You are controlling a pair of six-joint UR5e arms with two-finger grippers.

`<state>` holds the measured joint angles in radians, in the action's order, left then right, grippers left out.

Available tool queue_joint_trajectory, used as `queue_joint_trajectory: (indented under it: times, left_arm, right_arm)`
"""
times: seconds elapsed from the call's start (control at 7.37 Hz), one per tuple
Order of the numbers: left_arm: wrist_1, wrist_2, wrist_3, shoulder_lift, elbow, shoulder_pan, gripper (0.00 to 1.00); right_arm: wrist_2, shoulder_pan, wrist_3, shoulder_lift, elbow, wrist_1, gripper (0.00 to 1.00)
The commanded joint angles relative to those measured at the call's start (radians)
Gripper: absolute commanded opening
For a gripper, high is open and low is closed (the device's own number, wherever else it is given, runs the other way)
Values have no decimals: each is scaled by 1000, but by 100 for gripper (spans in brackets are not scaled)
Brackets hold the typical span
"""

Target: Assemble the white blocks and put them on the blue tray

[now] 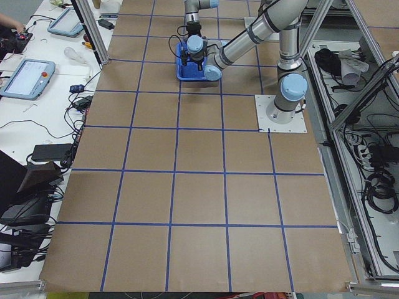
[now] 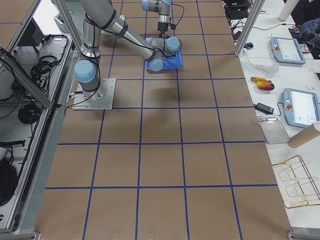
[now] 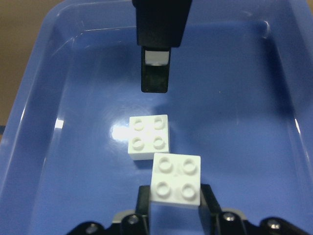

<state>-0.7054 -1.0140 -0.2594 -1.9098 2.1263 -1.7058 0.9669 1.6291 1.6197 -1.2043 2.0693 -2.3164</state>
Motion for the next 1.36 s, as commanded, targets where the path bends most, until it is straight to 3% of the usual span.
queue_joint_trajectory:
  times: [0.0,1.22]
  left_arm:
    - [16,0,0,0,0,0,0]
    - [18,-2,23,-14,-3,2,0]
  right_arm:
    - [0,1,0,-5,32,-4,0]
    - [-10,1,-1,-8,57,-17,0]
